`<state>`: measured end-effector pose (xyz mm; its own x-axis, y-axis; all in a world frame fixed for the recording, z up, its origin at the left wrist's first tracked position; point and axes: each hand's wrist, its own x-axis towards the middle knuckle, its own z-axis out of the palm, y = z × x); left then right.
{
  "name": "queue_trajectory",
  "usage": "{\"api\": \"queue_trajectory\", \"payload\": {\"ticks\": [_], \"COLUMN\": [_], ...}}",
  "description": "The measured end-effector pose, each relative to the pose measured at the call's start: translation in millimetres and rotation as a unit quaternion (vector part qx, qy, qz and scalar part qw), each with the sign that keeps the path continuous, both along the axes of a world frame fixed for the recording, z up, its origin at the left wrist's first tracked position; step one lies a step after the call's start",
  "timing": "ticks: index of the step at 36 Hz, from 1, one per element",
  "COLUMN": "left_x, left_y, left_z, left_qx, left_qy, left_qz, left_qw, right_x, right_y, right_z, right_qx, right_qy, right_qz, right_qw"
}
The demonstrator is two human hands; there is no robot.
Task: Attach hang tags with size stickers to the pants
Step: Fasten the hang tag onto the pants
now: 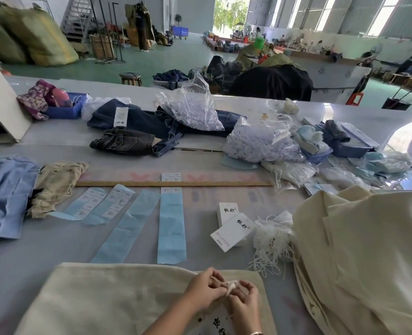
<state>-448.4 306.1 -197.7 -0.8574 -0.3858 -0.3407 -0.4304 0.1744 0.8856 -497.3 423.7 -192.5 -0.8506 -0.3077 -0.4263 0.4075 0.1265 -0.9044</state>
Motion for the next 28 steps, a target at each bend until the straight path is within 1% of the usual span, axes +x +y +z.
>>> {"api": "queue_trajectory", "payload": {"ticks": [3, 9, 12, 14, 17, 19, 22, 25, 28], "left_x": [1, 1, 1, 1, 0, 0, 1, 3, 7], "left_y": [5, 13, 15, 17, 19, 19, 21, 20, 18], "left_z": [2, -1, -2, -2, -3, -3, 1, 9, 21], "left_qx": [-0.007, -0.013, -0.02, -0.013, 0.012, 0.04, 0.075, 0.111, 0.141], "left_qy": [0.012, 0.027, 0.034, 0.043, 0.055, 0.066, 0.085, 0.105, 0.116], "left_qz": [0.003, 0.047, 0.079, 0.11, 0.141, 0.149, 0.147, 0.12, 0.071], "left_qw": [1.0, 0.998, 0.996, 0.993, 0.988, 0.986, 0.983, 0.981, 0.981], "right_x": [2, 3, 1, -2, -9, -12, -14, -18, -22], "right_y": [1, 2, 4, 7, 18, 26, 33, 35, 33], "right_z": [2, 12, 20, 25, 30, 36, 45, 52, 60], "right_qx": [0.017, 0.061, 0.055, 0.048, 0.017, -0.01, -0.085, -0.158, -0.21], "right_qy": [0.017, 0.025, 0.004, -0.02, -0.068, -0.096, -0.169, -0.22, -0.242], "right_qz": [0.036, 0.065, 0.067, 0.043, -0.002, -0.01, -0.002, -0.006, -0.014], "right_qw": [0.999, 0.996, 0.996, 0.998, 0.998, 0.995, 0.982, 0.962, 0.947]}}
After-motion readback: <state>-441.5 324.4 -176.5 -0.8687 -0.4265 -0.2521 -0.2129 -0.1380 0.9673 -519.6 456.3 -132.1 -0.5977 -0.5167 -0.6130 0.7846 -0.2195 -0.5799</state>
